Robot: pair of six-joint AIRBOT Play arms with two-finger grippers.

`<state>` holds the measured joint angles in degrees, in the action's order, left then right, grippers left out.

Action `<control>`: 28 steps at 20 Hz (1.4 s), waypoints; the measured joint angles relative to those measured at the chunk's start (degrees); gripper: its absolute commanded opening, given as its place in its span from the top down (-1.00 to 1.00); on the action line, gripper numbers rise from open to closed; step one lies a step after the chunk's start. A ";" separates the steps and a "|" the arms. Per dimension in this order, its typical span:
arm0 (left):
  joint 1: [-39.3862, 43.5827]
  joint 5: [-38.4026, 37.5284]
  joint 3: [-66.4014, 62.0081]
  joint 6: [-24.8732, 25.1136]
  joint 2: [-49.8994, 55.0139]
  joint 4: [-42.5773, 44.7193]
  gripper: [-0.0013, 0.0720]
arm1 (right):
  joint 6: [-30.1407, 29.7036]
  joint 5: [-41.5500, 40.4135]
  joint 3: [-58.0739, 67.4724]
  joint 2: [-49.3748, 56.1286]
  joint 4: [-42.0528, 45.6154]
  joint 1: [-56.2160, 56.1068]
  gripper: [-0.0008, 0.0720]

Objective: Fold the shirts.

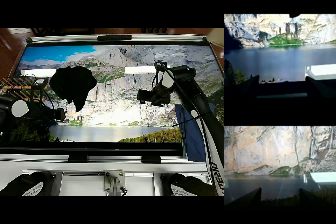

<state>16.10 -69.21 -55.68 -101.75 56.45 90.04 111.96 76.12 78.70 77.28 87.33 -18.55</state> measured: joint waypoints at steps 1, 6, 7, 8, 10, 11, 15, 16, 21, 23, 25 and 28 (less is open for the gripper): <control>0.00 1.64 0.02 -0.28 0.09 -0.07 -0.95 | 0.13 -0.28 0.00 0.00 -0.09 0.00 -0.62; -0.02 14.16 -0.79 -0.98 2.12 -1.62 -0.95 | -2.25 -1.44 0.00 0.00 0.07 0.00 -0.62; -0.28 16.20 -2.19 -1.07 3.67 -1.97 -0.95 | -2.75 -2.08 0.00 0.00 0.22 0.00 -0.62; -0.90 17.90 -4.66 -1.07 6.23 -1.90 -0.95 | -3.13 -2.45 0.00 0.00 0.26 0.00 -0.62; -2.91 19.93 -12.17 -0.63 13.55 -1.73 -0.95 | -3.63 -3.67 0.00 0.00 0.31 0.00 -0.62; -4.24 19.82 -17.29 -0.35 18.38 -1.66 -0.95 | -3.76 -4.02 0.00 0.04 0.31 0.00 -0.62; -9.05 10.67 -39.43 0.17 39.69 -1.81 -0.95 | -4.15 -4.42 0.00 0.04 0.24 0.00 -0.62; -9.97 7.45 -44.61 0.24 44.98 -2.43 -0.95 | -4.15 -3.93 0.00 0.04 0.20 0.00 -0.62; -11.91 1.86 -57.31 0.39 60.87 -10.23 -0.94 | -4.22 -1.99 0.00 0.04 -0.35 0.00 -0.62; -12.24 3.06 -58.80 0.13 63.67 -12.98 -0.18 | -4.22 -1.60 0.00 0.04 -0.42 0.00 -0.62; -12.55 3.80 -59.56 -0.31 65.20 -14.64 0.86 | -4.22 -1.53 0.00 0.04 -0.42 0.00 -0.62; -13.05 3.61 -60.06 -0.63 65.09 -16.02 0.87 | -4.24 -1.55 0.00 0.04 -0.42 0.00 -0.62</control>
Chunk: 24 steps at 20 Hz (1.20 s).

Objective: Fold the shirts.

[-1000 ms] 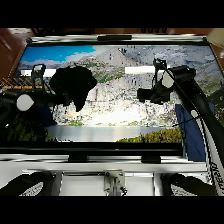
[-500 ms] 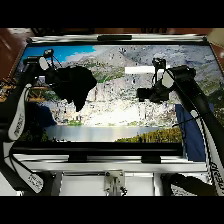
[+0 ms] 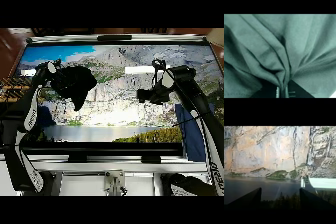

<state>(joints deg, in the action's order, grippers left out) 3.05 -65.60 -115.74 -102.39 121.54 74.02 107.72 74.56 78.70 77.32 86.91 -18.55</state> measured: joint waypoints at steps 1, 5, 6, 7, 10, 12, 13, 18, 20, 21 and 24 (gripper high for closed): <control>-0.15 -0.20 -0.11 0.24 -1.25 -0.28 0.87 | -0.17 -0.11 0.00 0.00 0.11 0.00 -0.62; 0.92 0.72 -0.31 5.77 -12.98 -0.72 0.87 | -3.41 1.64 0.70 -0.57 2.38 0.15 -0.62; 1.90 0.74 -0.37 7.56 -17.79 -1.01 0.87 | -3.98 3.26 1.29 -1.38 3.52 0.17 -0.62; 3.10 0.83 -0.42 8.90 -22.49 -1.01 0.87 | -4.50 4.74 2.03 -2.58 4.81 0.20 -0.62; 8.81 0.85 0.11 11.78 -36.33 -1.22 0.87 | -5.18 9.40 5.42 -9.05 10.08 0.24 -0.62; 13.79 0.66 1.77 12.24 -43.19 -1.20 0.87 | -5.31 11.54 8.31 -15.50 12.92 0.24 -0.62; 16.70 0.55 3.19 12.20 -46.03 -1.18 0.87 | -4.76 12.37 9.44 -18.99 13.84 0.24 -0.62; 31.10 0.63 15.96 9.77 -50.86 0.07 0.87 | -0.52 16.50 11.80 -33.20 14.93 0.26 -0.62; 35.65 1.97 23.82 8.50 -49.81 1.53 0.86 | 0.11 19.82 12.07 -36.13 13.70 0.26 -0.62; 37.33 3.37 27.47 7.96 -48.94 1.81 0.81 | 0.13 21.05 12.07 -36.81 12.57 0.26 -0.62; 40.41 7.43 35.76 6.27 -44.72 -0.90 -0.80 | 0.13 22.88 9.79 -38.21 9.88 0.26 -0.62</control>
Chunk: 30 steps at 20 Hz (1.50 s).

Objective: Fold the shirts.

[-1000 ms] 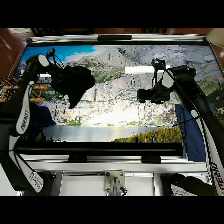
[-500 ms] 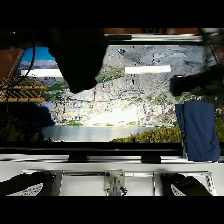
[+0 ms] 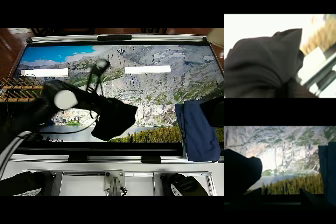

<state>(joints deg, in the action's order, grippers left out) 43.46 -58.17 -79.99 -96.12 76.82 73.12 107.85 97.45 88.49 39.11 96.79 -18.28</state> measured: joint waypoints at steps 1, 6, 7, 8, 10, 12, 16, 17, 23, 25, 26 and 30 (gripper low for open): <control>0.39 0.96 1.31 -0.61 1.40 -1.92 -0.95 | 0.28 -0.07 -1.62 -0.17 -0.52 0.00 -0.62; -3.65 -1.01 2.40 -2.97 3.56 -10.43 -0.95 | 1.53 -7.65 -15.43 -0.02 -1.36 0.00 -0.62; -5.84 -2.86 1.73 -2.60 2.97 -11.30 -0.95 | 1.84 -9.79 -18.38 0.79 -1.33 0.00 -0.63; -8.66 -5.31 1.14 -1.90 2.27 -11.82 -0.94 | 1.99 -11.67 -20.65 1.79 -1.46 0.00 -0.63; -14.60 -11.56 0.96 -0.63 0.87 -12.41 -0.94 | 1.27 -15.50 -24.06 5.70 -2.67 0.02 -0.63; -19.61 -17.57 2.93 0.61 -0.20 -12.52 -0.95 | -1.31 -18.23 -25.81 11.08 -5.90 0.46 -0.63; -24.48 -20.35 11.74 1.84 -0.92 -12.57 -0.94 | -10.05 -20.59 -27.32 24.02 -18.99 5.29 -0.63; -24.85 -19.26 14.12 1.90 -0.81 -13.03 -0.95 | -11.78 -20.76 -27.39 26.60 -22.03 6.86 -0.63; -24.41 -9.75 23.12 2.95 4.85 -17.88 -0.63 | -17.14 -20.46 -27.78 36.76 -30.03 11.80 -0.63; -23.26 -6.82 23.91 3.39 7.30 -20.09 -0.63 | -17.70 -21.27 -28.13 38.01 -30.40 12.15 -0.63; -22.64 -5.29 24.13 3.56 8.31 -21.09 -0.63 | -17.92 -22.08 -28.48 38.42 -30.53 12.24 -0.63; -20.87 -0.17 24.55 3.78 10.69 -23.65 0.53 | -18.03 -24.28 -30.77 39.17 -30.82 12.41 -0.63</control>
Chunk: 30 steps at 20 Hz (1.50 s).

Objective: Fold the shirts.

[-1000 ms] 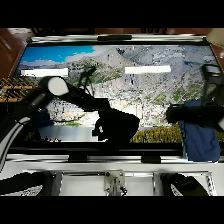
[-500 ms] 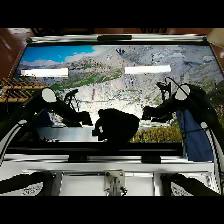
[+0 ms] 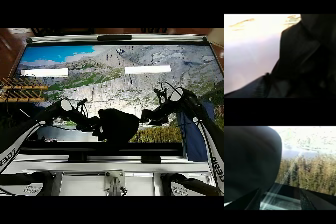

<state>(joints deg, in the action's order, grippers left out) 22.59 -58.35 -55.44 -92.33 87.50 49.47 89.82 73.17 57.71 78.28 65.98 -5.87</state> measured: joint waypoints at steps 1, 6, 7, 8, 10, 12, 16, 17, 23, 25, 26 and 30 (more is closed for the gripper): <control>0.20 0.74 0.02 0.02 0.24 -0.46 0.70 | 0.15 -0.92 -0.81 0.13 -0.02 0.02 -0.63; 0.46 1.77 0.07 1.25 0.79 -1.27 0.87 | -0.13 -5.42 -3.76 2.82 -4.35 0.02 -0.63; 0.48 1.77 0.07 1.36 0.85 -1.29 0.87 | -0.90 -5.90 -3.98 3.72 -5.99 0.04 -0.63; 0.52 1.75 0.07 1.51 0.85 -1.33 0.87 | -1.81 -6.38 -4.15 4.68 -7.58 -0.11 -0.62; 0.52 1.66 0.07 1.75 0.87 -1.42 0.87 | -3.13 -7.04 -4.35 6.43 -9.60 -1.09 -0.35; 0.52 1.49 -0.09 2.78 0.87 -1.44 0.87 | -3.82 -8.09 -4.46 7.87 -10.36 -2.67 0.80; -1.03 1.29 -2.25 3.93 -0.48 -0.28 0.87 | -5.73 -8.76 -3.23 7.58 -10.49 -4.17 0.80; -1.77 1.05 -3.54 4.11 -1.68 0.90 0.87 | -6.67 -8.63 -2.12 6.40 -9.86 -4.17 0.80; -8.15 -0.98 -21.24 7.26 -15.39 10.73 0.87 | -15.76 -9.81 13.97 -9.60 -5.49 -3.63 0.80; -9.42 -1.31 -29.07 8.98 -21.03 12.55 0.87 | -17.18 -13.00 20.06 -16.24 -5.42 -3.58 0.80; -9.84 -1.46 -33.05 9.35 -24.13 14.01 0.87 | -17.46 -14.49 22.53 -19.47 -5.46 -3.58 0.80; -10.78 -2.29 -42.47 7.28 -35.50 22.99 0.87 | -15.30 -16.81 28.48 -31.23 -5.81 -3.56 0.80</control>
<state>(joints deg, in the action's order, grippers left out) 11.81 -60.64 -97.91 -85.06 52.01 72.47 74.52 56.36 86.19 47.05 60.16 -9.43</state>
